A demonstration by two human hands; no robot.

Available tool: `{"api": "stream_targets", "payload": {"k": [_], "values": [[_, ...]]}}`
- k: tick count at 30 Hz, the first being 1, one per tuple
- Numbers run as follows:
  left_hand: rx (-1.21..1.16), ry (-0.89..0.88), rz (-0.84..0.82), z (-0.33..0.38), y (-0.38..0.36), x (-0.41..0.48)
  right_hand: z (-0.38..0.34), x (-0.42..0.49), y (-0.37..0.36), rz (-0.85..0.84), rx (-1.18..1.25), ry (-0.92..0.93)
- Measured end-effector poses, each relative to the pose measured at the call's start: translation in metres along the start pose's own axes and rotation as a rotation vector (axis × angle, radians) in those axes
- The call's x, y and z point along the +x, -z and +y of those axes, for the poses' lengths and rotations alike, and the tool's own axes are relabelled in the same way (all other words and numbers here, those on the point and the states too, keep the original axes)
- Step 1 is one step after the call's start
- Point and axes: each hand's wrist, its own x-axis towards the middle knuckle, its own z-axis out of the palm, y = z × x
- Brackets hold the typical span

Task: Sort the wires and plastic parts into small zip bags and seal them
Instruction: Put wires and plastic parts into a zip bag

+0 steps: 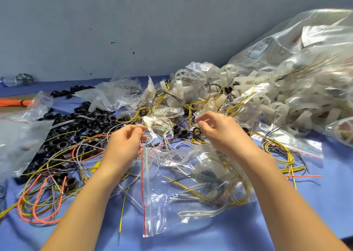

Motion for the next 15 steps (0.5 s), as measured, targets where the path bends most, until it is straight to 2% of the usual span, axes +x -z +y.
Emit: {"api": "stream_targets", "payload": {"k": [3,7,15], "values": [[0.25,-0.102,-0.044,0.002,-0.02,0.013,0.003,0.002,-0.003,-0.037,-0.022,-0.017],[0.605,-0.078,-0.14,-0.006,-0.046,0.037,0.006,0.005,-0.003,-0.029,-0.012,-0.034],[0.763,-0.057,-0.151,-0.02,-0.082,0.064,0.013,0.007,-0.001,-0.004,-0.008,-0.049]]}}
